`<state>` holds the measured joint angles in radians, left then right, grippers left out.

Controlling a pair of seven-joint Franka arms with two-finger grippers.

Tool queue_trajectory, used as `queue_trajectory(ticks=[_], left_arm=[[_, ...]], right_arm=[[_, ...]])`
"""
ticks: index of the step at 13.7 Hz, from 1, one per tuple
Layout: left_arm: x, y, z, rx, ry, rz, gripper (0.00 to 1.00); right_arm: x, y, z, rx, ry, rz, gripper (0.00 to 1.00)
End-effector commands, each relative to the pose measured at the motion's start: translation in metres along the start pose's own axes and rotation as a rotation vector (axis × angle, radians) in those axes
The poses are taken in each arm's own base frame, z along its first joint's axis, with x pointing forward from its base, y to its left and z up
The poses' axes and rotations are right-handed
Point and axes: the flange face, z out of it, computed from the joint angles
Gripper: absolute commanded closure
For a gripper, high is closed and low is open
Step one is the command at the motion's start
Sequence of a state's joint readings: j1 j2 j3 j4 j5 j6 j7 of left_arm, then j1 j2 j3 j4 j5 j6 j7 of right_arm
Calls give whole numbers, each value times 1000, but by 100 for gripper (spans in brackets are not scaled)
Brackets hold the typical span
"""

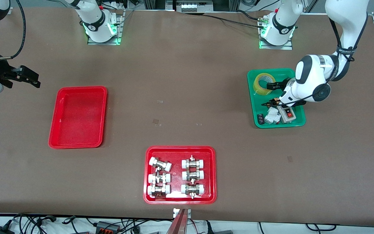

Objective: Left arm passes tape to right arm into tray
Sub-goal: 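Lower the left gripper onto the tape roll in the green tray and grasp it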

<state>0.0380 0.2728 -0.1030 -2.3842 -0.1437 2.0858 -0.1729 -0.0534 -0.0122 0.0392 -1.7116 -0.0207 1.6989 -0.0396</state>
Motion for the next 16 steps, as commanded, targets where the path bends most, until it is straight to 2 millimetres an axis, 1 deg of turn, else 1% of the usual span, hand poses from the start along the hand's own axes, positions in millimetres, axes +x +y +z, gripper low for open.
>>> queue_trajectory(ticks=[1, 2, 4, 5, 7, 9, 10, 11, 12, 14, 15, 16], left_arm=[[-5, 4, 11, -23, 5, -1, 20], [-6, 6, 11, -21, -1, 4, 32], [-7, 7, 12, -29, -6, 0, 55], [-8, 8, 10, -40, -16, -5, 64], [-10, 9, 4, -46, -20, 0, 74], [-10, 12, -10, -50, -33, 6, 82], [-9, 14, -16, -49, -41, 12, 85], [-7, 13, -26, -54, -48, 11, 88], [-5, 14, -46, -60, -56, 20, 89], [1, 19, -110, -66, -78, 60, 89], [3, 19, -145, -71, -76, 70, 90], [1, 21, -173, -76, -70, 84, 94]], right_arm=[[1, -1, -4, 4, 2, -2, 0], [1, -1, -4, 2, 2, -2, 0], [3, 1, -1, 6, -2, 9, 0], [4, 2, 2, 11, -7, 14, 0], [5, 5, 5, 14, -13, 22, 0], [4, 8, 9, 14, -36, 28, 0], [2, 7, 7, 5, -39, 20, 0], [3, 7, 7, 6, -32, 24, 0], [8, 9, 9, 8, -13, 29, 0], [8, 6, 11, 1, -19, 20, 0], [7, 5, 12, 1, -26, 19, 0], [6, 6, 15, 3, -33, 20, 0]])
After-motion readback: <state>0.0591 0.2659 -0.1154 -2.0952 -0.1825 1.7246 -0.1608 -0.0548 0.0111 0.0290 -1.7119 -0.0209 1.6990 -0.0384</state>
